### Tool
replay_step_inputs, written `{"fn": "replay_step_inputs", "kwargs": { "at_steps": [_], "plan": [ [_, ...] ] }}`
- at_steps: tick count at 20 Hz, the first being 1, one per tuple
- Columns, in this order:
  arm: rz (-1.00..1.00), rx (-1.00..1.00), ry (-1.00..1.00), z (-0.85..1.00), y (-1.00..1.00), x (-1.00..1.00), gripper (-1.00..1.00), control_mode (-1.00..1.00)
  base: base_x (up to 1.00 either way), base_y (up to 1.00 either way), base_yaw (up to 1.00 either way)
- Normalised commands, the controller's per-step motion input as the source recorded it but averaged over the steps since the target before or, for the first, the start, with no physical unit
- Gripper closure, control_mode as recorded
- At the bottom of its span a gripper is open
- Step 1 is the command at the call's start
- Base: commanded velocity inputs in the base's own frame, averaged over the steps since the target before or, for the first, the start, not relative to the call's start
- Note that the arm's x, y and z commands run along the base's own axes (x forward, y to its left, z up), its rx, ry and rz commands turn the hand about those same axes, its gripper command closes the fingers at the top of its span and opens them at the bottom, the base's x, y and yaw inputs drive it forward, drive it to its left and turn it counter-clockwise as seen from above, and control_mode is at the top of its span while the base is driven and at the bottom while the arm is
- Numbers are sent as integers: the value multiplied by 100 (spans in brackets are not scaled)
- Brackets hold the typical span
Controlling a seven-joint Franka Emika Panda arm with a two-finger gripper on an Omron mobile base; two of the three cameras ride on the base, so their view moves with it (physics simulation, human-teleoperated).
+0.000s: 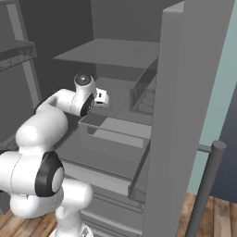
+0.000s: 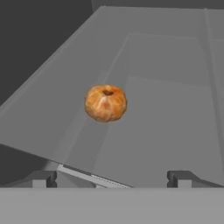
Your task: Retrieve the kiwi and tangerine from the fridge and place them into the bowl on the dining table.
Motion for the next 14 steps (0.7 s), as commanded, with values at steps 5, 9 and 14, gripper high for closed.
{"fn": "replay_step_inputs", "kwargs": {
  "at_steps": [5, 9, 14],
  "plan": [
    [0, 0, 0, 0, 10, 9, -100, -100, 0, 0, 0],
    [0, 0, 0, -2, 4, 31, -100, -100, 0, 0, 0],
    [0, 0, 0, -4, 5, 29, -100, -100, 0, 0, 0]
  ]
}}
